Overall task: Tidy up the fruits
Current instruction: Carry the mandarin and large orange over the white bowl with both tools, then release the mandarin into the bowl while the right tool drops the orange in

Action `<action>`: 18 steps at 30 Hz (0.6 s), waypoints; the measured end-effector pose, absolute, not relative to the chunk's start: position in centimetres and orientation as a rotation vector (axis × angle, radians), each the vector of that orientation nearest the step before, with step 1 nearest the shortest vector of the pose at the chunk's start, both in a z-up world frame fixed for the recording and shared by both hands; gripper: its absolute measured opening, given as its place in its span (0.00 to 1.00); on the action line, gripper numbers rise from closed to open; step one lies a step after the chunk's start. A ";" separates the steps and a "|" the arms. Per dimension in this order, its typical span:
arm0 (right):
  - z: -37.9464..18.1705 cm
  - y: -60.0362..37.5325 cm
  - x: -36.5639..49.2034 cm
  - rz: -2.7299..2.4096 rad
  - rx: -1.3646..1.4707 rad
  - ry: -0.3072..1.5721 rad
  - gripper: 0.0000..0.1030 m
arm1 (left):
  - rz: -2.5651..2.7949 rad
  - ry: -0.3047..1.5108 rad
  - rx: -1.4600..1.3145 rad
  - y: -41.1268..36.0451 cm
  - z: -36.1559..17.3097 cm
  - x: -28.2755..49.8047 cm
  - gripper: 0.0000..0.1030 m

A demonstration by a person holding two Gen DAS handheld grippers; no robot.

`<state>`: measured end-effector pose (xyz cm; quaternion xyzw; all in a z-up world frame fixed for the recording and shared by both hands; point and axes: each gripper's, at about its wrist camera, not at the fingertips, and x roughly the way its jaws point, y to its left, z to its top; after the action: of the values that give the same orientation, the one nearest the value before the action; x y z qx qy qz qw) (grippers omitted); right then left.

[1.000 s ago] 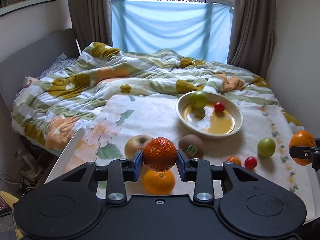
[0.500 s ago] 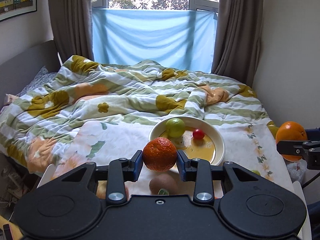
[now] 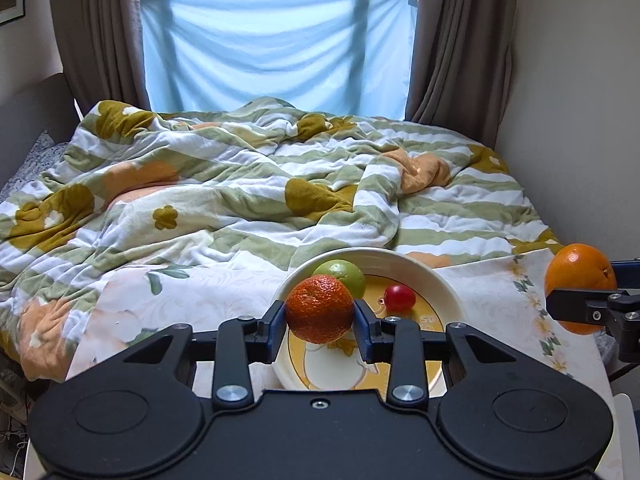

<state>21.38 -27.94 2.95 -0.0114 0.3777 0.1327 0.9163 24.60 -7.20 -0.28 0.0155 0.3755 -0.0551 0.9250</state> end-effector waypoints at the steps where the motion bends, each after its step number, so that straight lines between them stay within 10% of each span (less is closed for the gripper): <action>1: 2.7 -27.9 22.0 0.270 -0.019 0.783 0.72 | -0.115 0.781 0.040 -7.3 -0.7 25.4 0.38; 18: -0.8 -27.4 28.0 0.234 0.034 0.862 0.72 | -0.136 0.925 0.190 -7.8 -8.0 31.4 0.39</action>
<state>28.00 -27.35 -0.77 0.0163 0.4168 0.1133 0.9018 31.41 -7.84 -7.99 0.0912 0.4452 -0.0656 0.8883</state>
